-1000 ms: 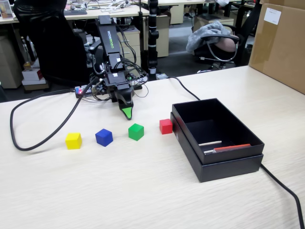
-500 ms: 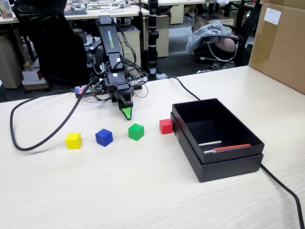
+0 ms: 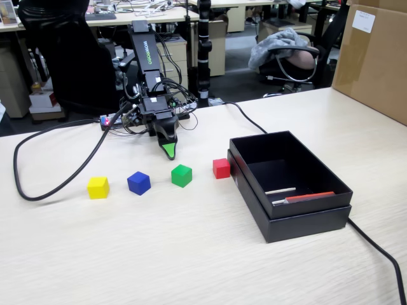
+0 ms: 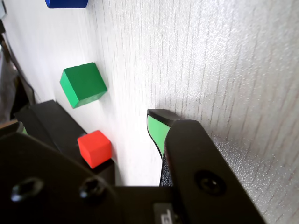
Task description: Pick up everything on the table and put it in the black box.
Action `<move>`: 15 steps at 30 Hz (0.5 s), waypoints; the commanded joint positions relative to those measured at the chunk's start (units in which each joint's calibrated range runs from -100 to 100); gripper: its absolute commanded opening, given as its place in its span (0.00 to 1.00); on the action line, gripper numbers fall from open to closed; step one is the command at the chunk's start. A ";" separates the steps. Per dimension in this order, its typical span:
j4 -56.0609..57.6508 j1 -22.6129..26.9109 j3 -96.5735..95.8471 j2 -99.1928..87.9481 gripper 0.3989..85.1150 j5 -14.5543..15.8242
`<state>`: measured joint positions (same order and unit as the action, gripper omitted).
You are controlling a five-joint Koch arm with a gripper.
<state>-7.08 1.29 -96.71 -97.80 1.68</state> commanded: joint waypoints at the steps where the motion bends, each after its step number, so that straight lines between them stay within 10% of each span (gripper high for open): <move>1: 2.12 0.34 -0.66 0.09 0.58 -0.29; 15: 2.03 0.05 -0.57 0.21 0.58 -0.15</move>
<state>-7.08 1.34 -96.71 -97.80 1.68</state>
